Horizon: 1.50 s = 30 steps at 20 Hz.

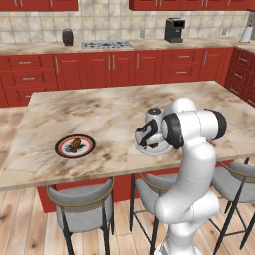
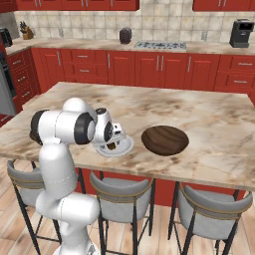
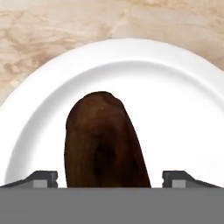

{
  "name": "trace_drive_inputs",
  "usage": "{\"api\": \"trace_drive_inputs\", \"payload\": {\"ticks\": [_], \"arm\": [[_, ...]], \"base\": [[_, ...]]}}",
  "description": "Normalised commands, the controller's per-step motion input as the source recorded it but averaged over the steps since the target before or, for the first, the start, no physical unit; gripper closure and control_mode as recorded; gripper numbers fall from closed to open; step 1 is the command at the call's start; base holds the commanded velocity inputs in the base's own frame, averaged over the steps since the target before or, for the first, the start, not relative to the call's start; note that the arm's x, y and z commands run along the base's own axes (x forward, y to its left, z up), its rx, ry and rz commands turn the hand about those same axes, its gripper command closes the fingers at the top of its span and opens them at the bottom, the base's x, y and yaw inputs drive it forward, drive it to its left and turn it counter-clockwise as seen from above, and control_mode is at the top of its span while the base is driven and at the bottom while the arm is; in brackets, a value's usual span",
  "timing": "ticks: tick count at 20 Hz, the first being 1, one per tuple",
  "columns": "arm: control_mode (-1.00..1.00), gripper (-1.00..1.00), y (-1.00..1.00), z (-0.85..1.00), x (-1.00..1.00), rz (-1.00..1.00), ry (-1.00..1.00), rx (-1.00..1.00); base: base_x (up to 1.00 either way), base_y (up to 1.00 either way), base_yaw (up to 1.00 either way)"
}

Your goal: Pick the chicken drumstick and sweet potato from their plates and place them in the bowl. Then put the bowl in the fridge.

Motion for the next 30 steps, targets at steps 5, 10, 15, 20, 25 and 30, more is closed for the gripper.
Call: {"api": "trace_drive_inputs", "payload": {"ticks": [5, 10, 15, 20, 25, 30], "arm": [[-1.00, 1.00, -0.18, 0.01, 0.00, -0.01, 0.07, 0.00], [-1.00, 1.00, -0.25, 0.25, -0.04, 0.00, 0.07, 0.00], [-1.00, 1.00, -0.22, 0.53, -0.09, 0.00, 0.04, 0.00], [-1.00, 1.00, -0.26, 0.52, -0.14, -0.06, 0.00, 0.03], [-1.00, 1.00, -0.33, 0.49, -0.11, -0.12, 0.00, 0.00], [-1.00, 1.00, -0.45, 0.42, -0.06, -0.14, 0.00, 0.02]], "base": [[0.00, 0.00, 0.00], [0.00, 0.00, 0.00], [0.00, 0.00, 0.00], [0.00, 0.00, 0.00], [0.00, 0.00, 0.00], [0.00, 0.00, 0.00]]}}
